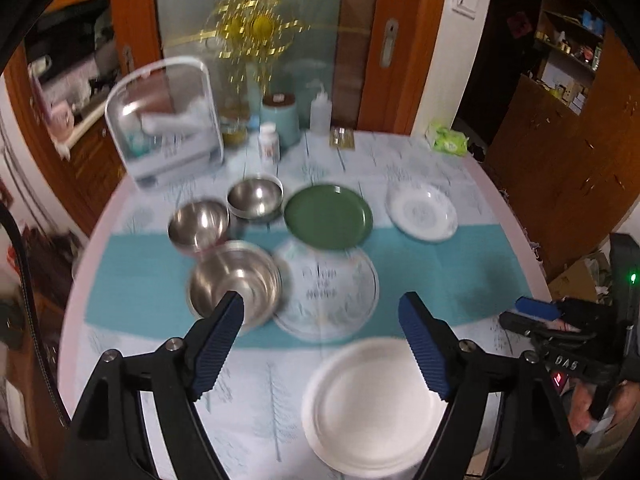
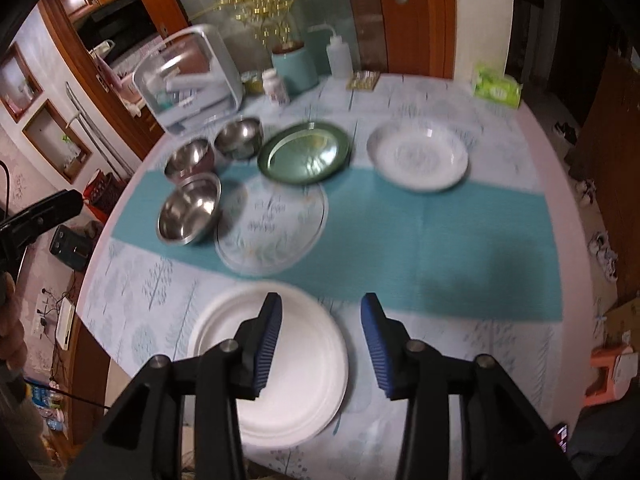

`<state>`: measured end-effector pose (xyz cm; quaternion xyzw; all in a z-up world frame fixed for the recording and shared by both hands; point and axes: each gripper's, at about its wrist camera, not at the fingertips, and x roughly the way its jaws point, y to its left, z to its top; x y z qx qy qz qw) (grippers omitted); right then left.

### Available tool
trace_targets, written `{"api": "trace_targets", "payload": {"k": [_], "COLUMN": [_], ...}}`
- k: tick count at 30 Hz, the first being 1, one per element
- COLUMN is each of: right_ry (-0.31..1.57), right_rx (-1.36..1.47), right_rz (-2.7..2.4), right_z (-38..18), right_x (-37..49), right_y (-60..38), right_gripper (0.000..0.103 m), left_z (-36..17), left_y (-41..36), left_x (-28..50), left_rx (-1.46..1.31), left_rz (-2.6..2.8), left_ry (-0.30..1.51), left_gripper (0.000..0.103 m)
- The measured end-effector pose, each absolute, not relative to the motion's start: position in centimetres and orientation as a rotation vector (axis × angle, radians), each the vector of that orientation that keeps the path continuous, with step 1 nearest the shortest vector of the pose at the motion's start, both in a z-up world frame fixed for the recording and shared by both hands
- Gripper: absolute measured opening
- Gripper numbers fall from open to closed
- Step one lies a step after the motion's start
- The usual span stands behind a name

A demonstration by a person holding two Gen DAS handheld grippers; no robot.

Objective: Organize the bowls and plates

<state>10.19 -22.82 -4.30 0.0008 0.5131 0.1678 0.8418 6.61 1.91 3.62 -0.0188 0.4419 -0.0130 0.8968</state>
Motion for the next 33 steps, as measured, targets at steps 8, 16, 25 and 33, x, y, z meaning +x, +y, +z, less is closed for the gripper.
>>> {"api": "trace_targets", "payload": {"k": [8, 16, 25, 33], "right_ry": [0.967, 0.946, 1.121, 1.265], "right_rx": [0.023, 0.051, 0.149, 0.294], "right_rz": [0.330, 0.303, 0.331, 0.356], "right_z": [3.5, 4.6, -4.5, -13.6], "right_x": [15.5, 23.1, 31.8, 36.0], "right_y": [-23.6, -23.2, -21.1, -19.6], "right_gripper": [0.044, 0.050, 0.050, 0.050], "left_z": [7.5, 4.5, -6.0, -14.3], "left_y": [2.8, 3.7, 4.2, 4.8], "left_x": [12.1, 20.7, 30.0, 34.0], "left_rx": [-0.062, -0.146, -0.167, -0.254], "left_rz": [-0.073, -0.074, 0.010, 0.036], "left_ry": [0.907, 0.996, 1.125, 1.236], "left_gripper": [0.082, 0.083, 0.082, 0.078]}}
